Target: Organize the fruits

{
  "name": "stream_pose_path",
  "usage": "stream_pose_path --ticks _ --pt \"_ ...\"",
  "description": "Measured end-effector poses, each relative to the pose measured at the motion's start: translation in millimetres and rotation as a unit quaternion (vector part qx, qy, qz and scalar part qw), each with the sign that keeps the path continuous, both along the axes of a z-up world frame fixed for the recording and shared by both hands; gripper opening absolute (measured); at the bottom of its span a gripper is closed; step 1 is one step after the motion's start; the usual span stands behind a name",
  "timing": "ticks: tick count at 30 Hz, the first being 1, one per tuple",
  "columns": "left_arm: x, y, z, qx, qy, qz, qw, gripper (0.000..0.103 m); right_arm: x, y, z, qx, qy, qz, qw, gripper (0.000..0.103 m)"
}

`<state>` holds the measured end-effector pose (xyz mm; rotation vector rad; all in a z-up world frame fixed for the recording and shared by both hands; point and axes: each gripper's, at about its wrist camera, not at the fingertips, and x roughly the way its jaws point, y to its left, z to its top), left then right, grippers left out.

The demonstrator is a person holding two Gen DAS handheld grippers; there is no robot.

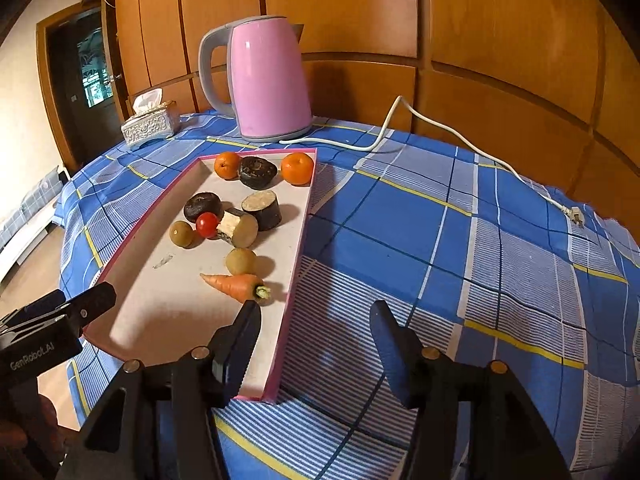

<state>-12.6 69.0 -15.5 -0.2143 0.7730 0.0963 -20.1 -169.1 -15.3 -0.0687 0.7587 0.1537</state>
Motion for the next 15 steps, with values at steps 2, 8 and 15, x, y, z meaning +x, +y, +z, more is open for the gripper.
stream_pose_path --ticks 2,8,15 --pt "-2.1 -0.5 1.7 0.002 -0.004 0.002 1.0000 0.103 -1.6 -1.3 0.0 -0.001 0.000 -0.004 1.000 0.057" --pt "-2.4 -1.4 2.9 0.010 0.001 0.007 0.9999 0.103 -4.7 -5.5 -1.9 -0.001 0.005 -0.016 1.000 0.057" --pt "-4.1 -7.3 5.0 0.028 -0.001 0.002 0.9996 0.103 -7.2 -6.1 -2.0 -0.008 0.004 -0.020 1.000 0.057"
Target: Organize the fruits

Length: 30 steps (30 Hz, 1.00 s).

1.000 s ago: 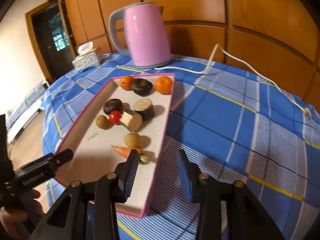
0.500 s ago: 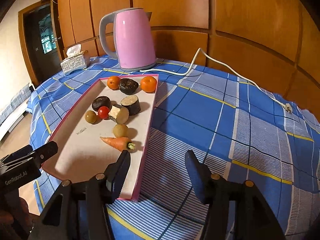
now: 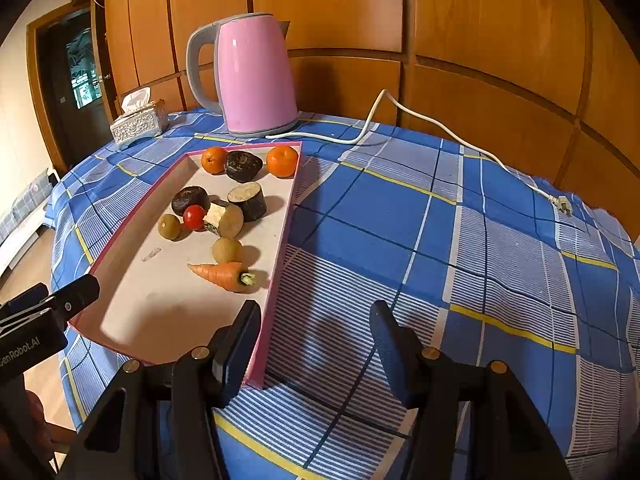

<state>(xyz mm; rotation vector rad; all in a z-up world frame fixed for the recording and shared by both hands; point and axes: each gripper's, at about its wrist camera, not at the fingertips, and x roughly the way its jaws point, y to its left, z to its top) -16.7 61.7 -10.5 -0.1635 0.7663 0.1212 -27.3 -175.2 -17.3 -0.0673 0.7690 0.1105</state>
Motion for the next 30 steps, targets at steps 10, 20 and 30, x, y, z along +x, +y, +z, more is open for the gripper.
stream_pose_path --ticks 10,20,30 --pt "1.7 0.7 0.1 0.019 0.007 0.029 0.9994 0.103 -0.1 0.1 1.1 -0.003 -0.002 0.002 1.000 0.057" --pt "-1.0 1.0 2.6 0.021 -0.003 0.037 0.9991 0.103 -1.0 2.2 1.0 -0.003 -0.005 0.006 1.000 0.057" --pt "-1.6 1.4 3.4 0.020 -0.007 0.039 0.9990 0.103 -1.8 4.9 1.7 -0.005 -0.006 0.011 1.000 0.057"
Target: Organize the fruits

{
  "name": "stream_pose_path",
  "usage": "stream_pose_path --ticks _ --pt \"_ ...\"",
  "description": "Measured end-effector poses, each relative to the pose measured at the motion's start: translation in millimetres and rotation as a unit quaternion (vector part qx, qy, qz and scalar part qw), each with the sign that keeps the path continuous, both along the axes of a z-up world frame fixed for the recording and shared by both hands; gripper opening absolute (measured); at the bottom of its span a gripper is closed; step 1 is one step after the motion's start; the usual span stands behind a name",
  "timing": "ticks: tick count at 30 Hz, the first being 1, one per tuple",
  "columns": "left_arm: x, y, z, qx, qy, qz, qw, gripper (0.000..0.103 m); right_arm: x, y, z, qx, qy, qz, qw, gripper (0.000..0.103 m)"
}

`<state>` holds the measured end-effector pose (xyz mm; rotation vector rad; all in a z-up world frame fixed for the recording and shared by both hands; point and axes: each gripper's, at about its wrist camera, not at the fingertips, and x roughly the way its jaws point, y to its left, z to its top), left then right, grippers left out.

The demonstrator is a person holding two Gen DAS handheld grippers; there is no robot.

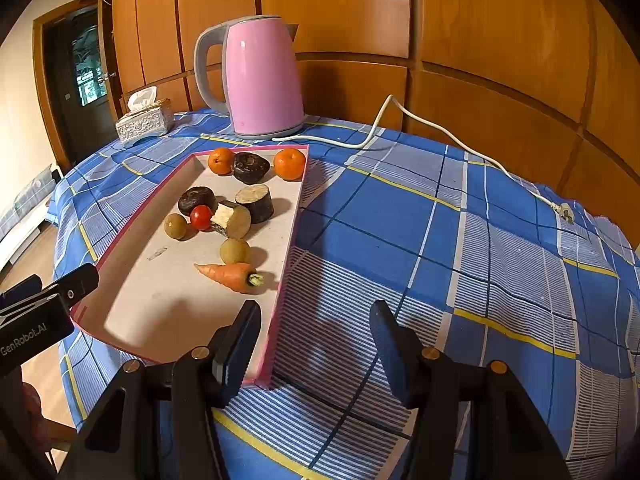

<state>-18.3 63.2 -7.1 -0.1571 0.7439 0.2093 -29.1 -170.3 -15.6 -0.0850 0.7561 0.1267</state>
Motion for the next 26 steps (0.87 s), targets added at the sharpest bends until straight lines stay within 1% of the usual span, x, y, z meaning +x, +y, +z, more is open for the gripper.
stream_pose_path --ticks 18,22,26 --pt "0.6 -0.9 -0.8 0.000 0.004 -0.005 1.0000 0.103 -0.5 2.1 0.2 -0.001 0.000 0.004 1.000 0.057" --pt "-0.2 1.2 -1.6 0.002 0.003 0.003 1.0000 0.103 -0.4 1.2 -0.4 -0.001 0.000 0.004 1.000 0.057" --pt "1.2 5.2 -2.5 -0.008 0.005 0.005 0.9999 0.103 -0.3 -4.4 2.4 0.001 -0.011 -0.003 1.000 0.057"
